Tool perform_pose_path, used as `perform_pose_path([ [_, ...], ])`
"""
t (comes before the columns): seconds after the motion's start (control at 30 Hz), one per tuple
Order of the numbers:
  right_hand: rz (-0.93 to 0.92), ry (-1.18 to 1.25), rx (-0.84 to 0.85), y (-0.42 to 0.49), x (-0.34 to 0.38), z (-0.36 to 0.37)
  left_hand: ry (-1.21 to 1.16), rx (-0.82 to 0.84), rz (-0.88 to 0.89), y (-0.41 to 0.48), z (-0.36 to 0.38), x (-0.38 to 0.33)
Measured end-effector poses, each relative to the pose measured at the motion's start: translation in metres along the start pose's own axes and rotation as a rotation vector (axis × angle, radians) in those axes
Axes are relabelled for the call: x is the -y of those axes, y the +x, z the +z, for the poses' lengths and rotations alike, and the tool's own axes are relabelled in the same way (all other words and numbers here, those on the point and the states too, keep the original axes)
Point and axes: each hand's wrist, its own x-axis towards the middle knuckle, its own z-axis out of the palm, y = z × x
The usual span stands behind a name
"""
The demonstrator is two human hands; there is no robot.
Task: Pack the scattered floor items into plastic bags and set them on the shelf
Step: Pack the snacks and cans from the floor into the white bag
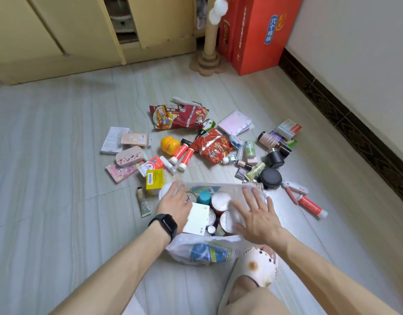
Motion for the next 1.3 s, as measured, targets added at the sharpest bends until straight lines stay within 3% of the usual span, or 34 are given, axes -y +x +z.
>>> perform_pose_path([
  [0.1,0.019,-0.130,0.091,0.001,-0.020,-0.001,0.067,0.063,-0.059,0.003,0.022,0.017],
  [0.23,-0.015,-0.252,0.175,-0.005,-0.030,0.012,-0.040,0.116,0.015,-0.010,0.040,0.024],
  [0.5,0.060,-0.219,0.149,-0.022,-0.021,0.013,-0.155,0.061,0.096,-0.034,0.042,0.007],
  [0.7,-0.153,-0.044,-0.093,-0.036,0.013,-0.040,-0.258,-0.360,0.215,-0.038,0.015,0.025],
  [0.8,-0.285,0.031,-0.202,-0.025,0.041,-0.074,-0.319,-0.463,0.114,-0.033,-0.004,0.059],
  [0.87,-0.356,0.068,-0.260,-0.009,0.063,-0.096,-0.354,-0.416,-0.004,-0.032,-0.004,0.092],
  [1.07,-0.448,0.162,-0.219,0.074,0.131,-0.132,-0.575,0.008,-0.414,-0.027,0.056,0.164],
  [1.17,-0.395,0.112,-0.085,0.129,0.159,-0.119,-0.739,0.183,-0.496,-0.013,0.107,0.158],
  [1.3,-0.388,-0.030,0.017,0.187,0.188,-0.084,-0.954,0.261,-0.567,0.015,0.160,0.123],
])
